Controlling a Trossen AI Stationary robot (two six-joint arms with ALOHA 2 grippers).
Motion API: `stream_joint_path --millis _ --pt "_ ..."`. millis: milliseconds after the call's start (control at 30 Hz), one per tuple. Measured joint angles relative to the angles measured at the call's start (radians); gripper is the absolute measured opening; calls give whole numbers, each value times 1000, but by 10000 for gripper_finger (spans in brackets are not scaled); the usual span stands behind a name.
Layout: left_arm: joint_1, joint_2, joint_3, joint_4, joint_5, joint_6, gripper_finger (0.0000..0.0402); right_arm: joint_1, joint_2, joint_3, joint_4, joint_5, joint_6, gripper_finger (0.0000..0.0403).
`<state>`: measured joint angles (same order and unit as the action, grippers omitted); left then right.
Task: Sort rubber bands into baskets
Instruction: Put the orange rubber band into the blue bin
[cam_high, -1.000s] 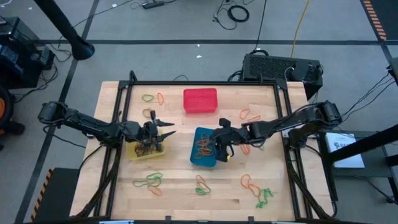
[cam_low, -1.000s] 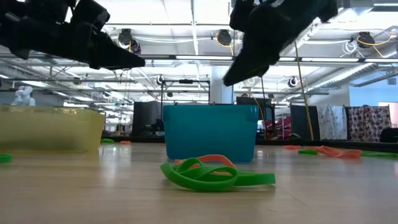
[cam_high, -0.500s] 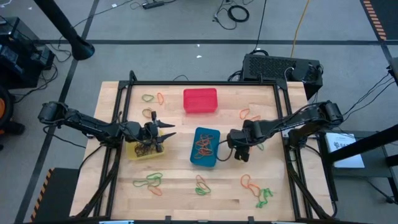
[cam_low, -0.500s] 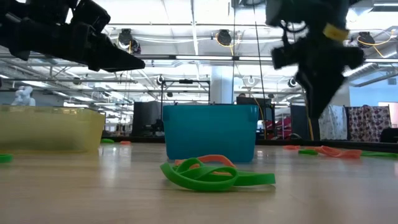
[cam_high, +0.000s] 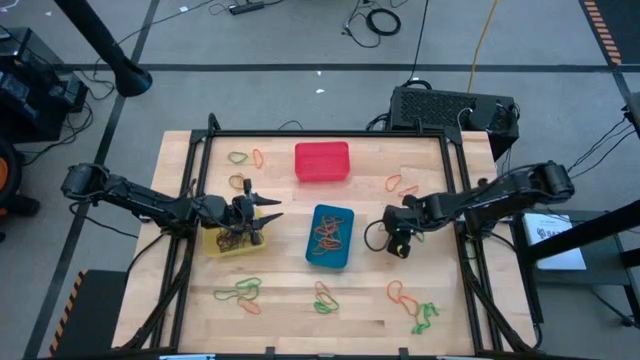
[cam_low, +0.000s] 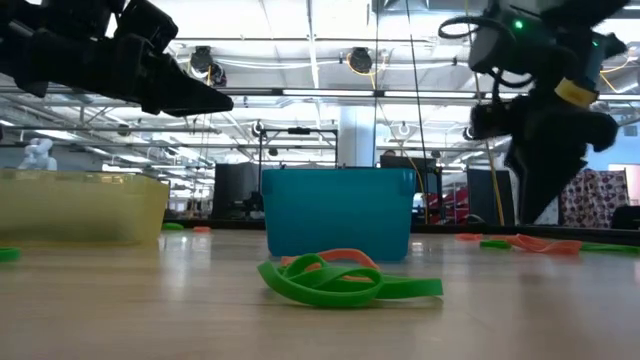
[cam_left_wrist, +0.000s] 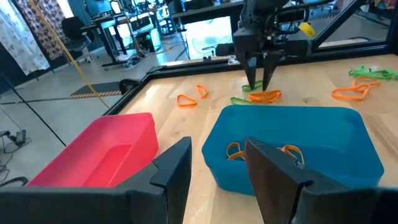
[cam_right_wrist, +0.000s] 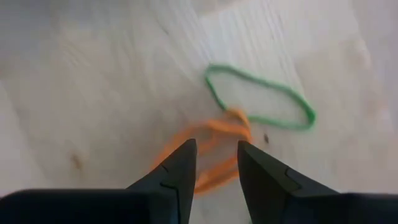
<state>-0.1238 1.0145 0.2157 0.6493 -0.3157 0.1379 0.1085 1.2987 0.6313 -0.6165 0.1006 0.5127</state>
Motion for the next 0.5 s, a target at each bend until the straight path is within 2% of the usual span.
stream_joint_path --millis 200,500 --pt "0 0 0 -3 0 0 157 -11 -43 -114 64 1 136 104" --pt "0 0 0 -4 0 0 157 -11 -44 -135 159 1 134 104"
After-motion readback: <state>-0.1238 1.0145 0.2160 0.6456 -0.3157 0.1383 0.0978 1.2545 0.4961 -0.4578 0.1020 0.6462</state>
